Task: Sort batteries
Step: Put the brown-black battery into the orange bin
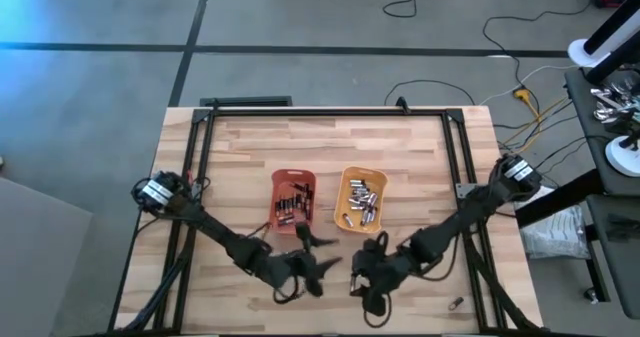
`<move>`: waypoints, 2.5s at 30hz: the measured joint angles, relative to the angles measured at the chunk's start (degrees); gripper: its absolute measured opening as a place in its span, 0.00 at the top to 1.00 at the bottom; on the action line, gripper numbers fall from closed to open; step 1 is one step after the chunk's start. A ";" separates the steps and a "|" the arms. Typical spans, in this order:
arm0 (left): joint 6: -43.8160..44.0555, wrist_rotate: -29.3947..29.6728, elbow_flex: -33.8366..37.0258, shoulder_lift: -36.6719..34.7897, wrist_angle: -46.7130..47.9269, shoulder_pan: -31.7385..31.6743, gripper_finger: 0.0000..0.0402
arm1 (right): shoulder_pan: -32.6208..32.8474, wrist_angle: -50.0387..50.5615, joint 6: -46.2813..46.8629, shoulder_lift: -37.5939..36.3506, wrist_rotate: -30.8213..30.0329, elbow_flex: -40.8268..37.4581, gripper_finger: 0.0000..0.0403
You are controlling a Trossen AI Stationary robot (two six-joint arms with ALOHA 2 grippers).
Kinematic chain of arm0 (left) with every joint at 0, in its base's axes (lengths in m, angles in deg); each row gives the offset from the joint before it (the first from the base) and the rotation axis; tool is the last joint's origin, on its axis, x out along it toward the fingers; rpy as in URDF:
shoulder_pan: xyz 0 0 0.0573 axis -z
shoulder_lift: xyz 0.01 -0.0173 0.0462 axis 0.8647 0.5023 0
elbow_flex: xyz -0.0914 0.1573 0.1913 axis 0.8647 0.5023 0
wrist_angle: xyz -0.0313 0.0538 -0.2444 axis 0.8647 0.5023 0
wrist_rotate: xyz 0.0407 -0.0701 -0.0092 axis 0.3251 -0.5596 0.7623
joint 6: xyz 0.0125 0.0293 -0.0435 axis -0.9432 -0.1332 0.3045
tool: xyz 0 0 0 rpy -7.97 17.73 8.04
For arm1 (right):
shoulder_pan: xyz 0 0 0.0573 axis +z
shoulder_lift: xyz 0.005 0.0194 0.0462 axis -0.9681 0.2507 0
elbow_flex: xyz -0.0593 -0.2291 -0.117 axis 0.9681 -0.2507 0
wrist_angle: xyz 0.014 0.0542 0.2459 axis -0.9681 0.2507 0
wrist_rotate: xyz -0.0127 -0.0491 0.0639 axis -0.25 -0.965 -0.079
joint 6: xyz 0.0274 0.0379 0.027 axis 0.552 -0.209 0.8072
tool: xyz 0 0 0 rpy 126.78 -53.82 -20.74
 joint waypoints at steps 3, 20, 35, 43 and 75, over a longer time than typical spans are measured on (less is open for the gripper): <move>-2.16 -12.04 0.94 0.00 -10.14 0.24 0.52 | 0.40 -0.43 -2.64 -1.86 1.03 0.44 0.45; -19.09 -9.61 -21.77 21.75 -8.18 -0.18 0.52 | 15.27 -11.26 -1.72 -9.55 -17.13 -14.68 0.45; -36.13 -1.35 -41.25 25.11 25.59 -1.35 0.52 | 19.01 -19.69 -4.28 -17.88 -28.61 -25.43 0.45; -29.69 -2.54 -46.49 25.44 26.47 -1.08 0.52 | 18.43 -19.89 -6.08 -21.11 -28.65 -27.32 0.45; -29.34 7.80 -55.18 25.23 43.66 -1.41 0.93 | 13.34 -19.00 -19.33 -21.92 -21.21 -25.26 0.28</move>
